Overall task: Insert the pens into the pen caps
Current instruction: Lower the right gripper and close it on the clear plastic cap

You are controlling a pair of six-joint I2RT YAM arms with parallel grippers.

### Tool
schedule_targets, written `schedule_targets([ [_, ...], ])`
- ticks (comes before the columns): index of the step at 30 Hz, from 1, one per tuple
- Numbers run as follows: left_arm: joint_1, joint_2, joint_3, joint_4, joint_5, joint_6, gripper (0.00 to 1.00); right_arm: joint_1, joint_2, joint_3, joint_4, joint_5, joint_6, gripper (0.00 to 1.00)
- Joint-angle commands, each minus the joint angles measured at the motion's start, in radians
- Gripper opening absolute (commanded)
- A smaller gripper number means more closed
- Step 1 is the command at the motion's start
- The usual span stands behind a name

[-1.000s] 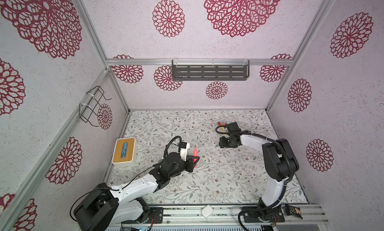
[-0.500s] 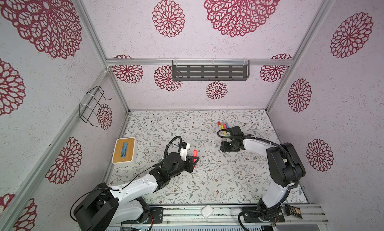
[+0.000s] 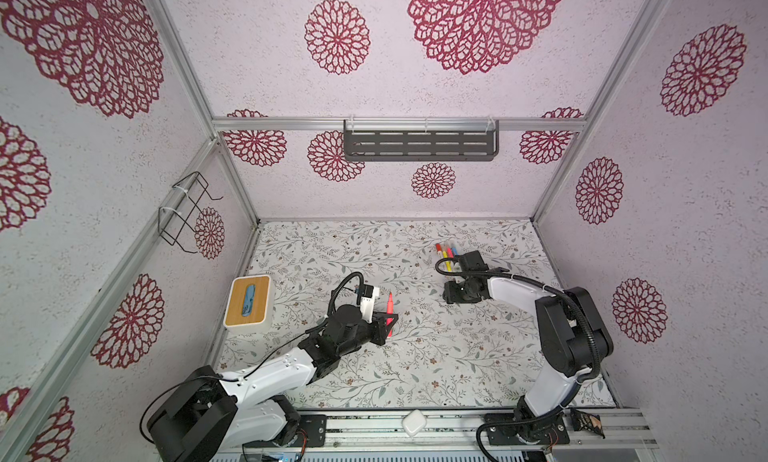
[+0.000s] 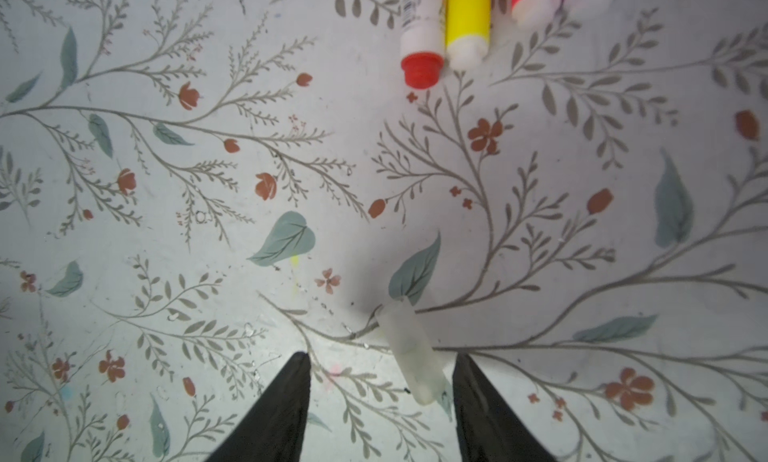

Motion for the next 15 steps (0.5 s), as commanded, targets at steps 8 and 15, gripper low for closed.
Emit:
schedule_targets([
  [8,0.008,-0.014,0.017,-0.019,0.011,0.023,0.0,-0.004,0.076,0.122,-0.134,0.038,-0.107,0.46],
  [15,0.009,-0.006,0.021,-0.02,0.004,0.028,0.0,-0.003,0.108,0.146,-0.163,0.059,-0.127,0.43],
])
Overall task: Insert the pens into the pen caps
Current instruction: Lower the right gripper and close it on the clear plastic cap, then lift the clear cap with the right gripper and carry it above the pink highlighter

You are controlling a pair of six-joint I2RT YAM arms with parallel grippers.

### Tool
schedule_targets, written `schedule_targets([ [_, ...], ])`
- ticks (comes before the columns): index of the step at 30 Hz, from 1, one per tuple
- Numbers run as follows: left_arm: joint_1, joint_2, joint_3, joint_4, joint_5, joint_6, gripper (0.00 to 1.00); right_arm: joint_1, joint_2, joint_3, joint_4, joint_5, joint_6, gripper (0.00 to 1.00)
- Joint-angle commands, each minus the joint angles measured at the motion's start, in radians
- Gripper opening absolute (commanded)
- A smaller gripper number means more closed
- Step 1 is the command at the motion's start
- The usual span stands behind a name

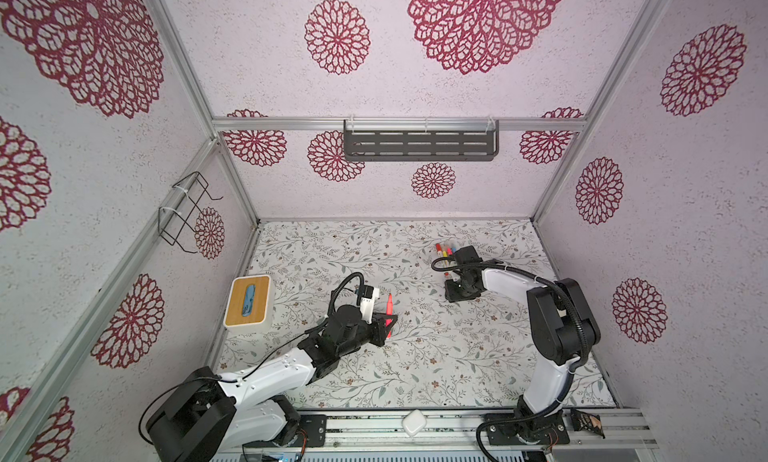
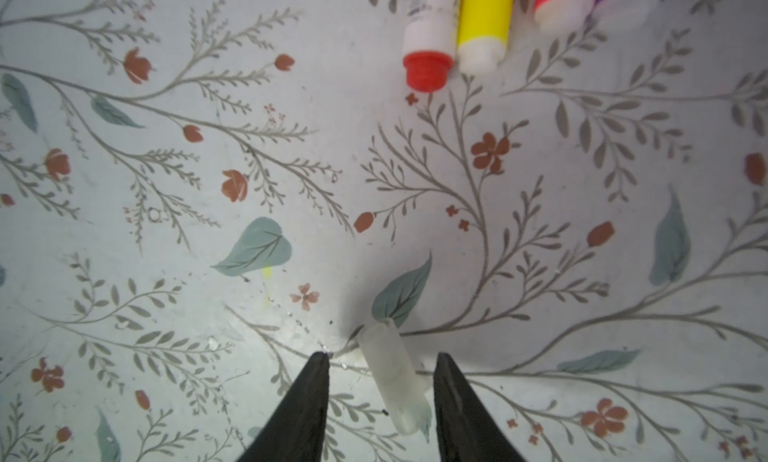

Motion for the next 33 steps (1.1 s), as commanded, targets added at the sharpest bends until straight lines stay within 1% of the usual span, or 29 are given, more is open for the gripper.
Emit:
schedule_targets([
  [1,0.008,0.001,0.022,0.002,0.002,0.014,0.0,-0.003,0.011,0.028,-0.043,0.024,-0.032,0.42],
  [8,0.01,0.005,0.023,0.007,0.003,0.017,0.0,0.008,0.03,0.02,-0.037,0.043,-0.033,0.36],
  [16,0.009,-0.004,0.013,0.007,0.002,0.011,0.0,0.018,0.067,0.02,-0.039,0.08,-0.037,0.33],
  [20,0.009,-0.017,0.003,0.007,-0.001,0.009,0.0,0.027,0.07,0.005,-0.035,0.097,-0.033,0.28],
  [25,0.01,-0.021,0.001,0.007,-0.003,0.011,0.0,0.04,0.062,-0.001,-0.038,0.11,-0.031,0.19],
  [28,0.009,-0.019,0.004,0.006,-0.001,0.01,0.0,0.048,0.039,-0.008,-0.026,0.093,-0.025,0.11],
  [31,0.009,-0.022,0.008,-0.004,0.005,0.006,0.0,0.046,-0.027,-0.034,0.019,0.036,-0.017,0.09],
  [33,0.01,-0.027,0.006,-0.003,0.015,0.003,0.0,0.047,-0.103,-0.071,0.089,-0.023,-0.003,0.08],
])
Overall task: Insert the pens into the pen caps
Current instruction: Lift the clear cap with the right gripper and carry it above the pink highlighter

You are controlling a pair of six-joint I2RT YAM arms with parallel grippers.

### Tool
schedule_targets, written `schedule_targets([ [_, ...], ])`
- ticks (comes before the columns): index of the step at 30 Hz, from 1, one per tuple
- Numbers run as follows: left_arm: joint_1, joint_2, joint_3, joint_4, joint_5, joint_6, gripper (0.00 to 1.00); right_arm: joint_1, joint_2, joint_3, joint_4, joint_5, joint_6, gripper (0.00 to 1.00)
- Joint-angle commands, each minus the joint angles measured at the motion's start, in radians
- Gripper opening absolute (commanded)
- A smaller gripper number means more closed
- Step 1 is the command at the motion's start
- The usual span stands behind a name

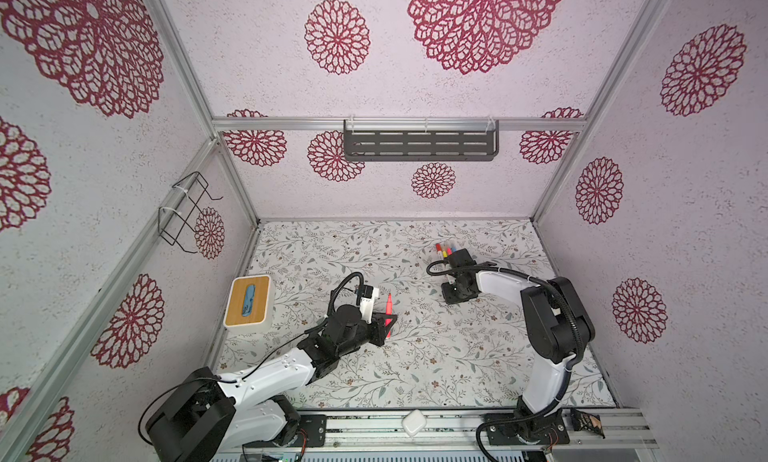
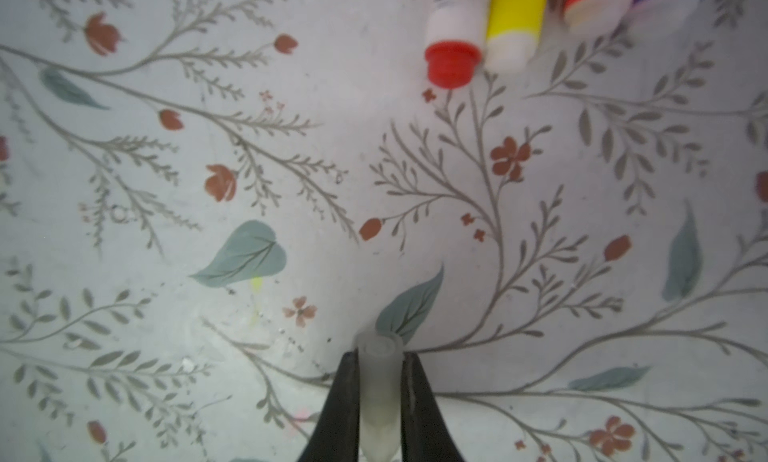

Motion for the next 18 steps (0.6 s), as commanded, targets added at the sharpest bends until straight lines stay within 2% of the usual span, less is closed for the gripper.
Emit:
schedule_targets([
  [1,0.007,-0.025,0.006,0.004,0.022,-0.001,0.0,0.005,-0.148,-0.062,0.089,-0.114,0.025,0.08],
  [6,-0.014,0.001,0.017,0.05,0.046,-0.01,0.0,0.004,-0.373,-0.218,0.41,-0.372,0.15,0.07],
  [11,-0.067,0.103,0.066,0.111,0.052,-0.017,0.0,0.004,-0.507,-0.318,0.701,-0.486,0.315,0.07],
  [14,-0.09,0.163,0.087,0.171,0.062,-0.032,0.0,0.003,-0.547,-0.357,0.866,-0.565,0.412,0.08],
  [18,-0.104,0.221,0.112,0.226,0.075,-0.048,0.0,0.003,-0.579,-0.419,1.07,-0.611,0.531,0.09],
])
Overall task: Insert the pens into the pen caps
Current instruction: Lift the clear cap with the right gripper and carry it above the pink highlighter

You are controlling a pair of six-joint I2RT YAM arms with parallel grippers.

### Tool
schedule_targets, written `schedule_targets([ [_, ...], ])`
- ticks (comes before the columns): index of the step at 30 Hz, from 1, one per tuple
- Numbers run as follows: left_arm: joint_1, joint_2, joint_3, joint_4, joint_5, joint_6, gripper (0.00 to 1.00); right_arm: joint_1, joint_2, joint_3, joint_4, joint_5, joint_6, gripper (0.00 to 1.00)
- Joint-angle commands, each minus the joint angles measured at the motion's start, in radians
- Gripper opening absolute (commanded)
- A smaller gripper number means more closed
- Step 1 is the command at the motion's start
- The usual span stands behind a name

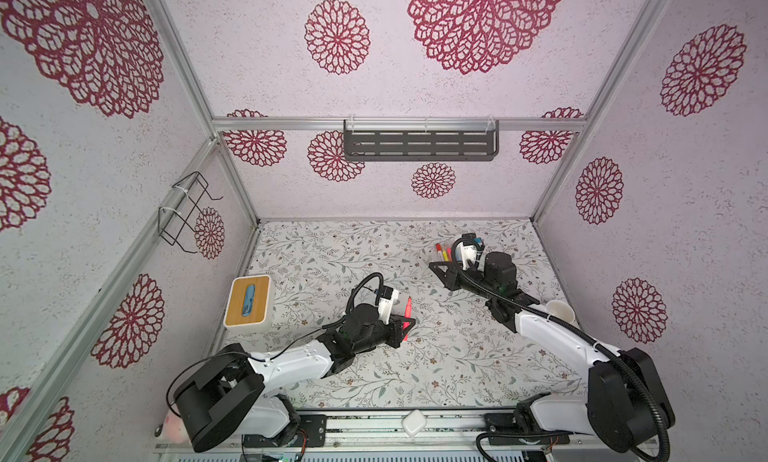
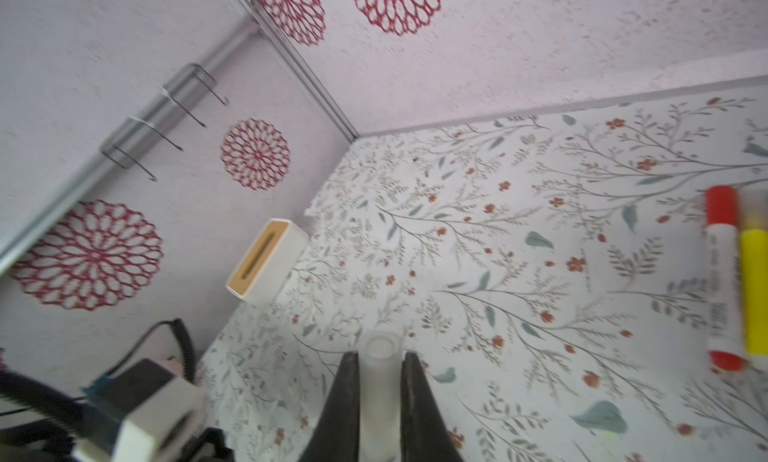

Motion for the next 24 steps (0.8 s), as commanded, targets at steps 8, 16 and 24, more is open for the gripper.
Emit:
schedule_targets([
  [8,-0.018,0.058,0.059,0.116,0.025,-0.023,0.0,0.013,-0.047,-0.087,0.372,-0.095,0.203,0.11],
  [16,-0.02,0.068,0.088,0.117,0.026,-0.023,0.0,0.073,-0.009,-0.103,0.416,-0.096,0.205,0.12],
  [24,-0.02,0.06,0.093,0.103,0.017,-0.016,0.0,0.106,0.003,-0.112,0.416,-0.092,0.2,0.12],
])
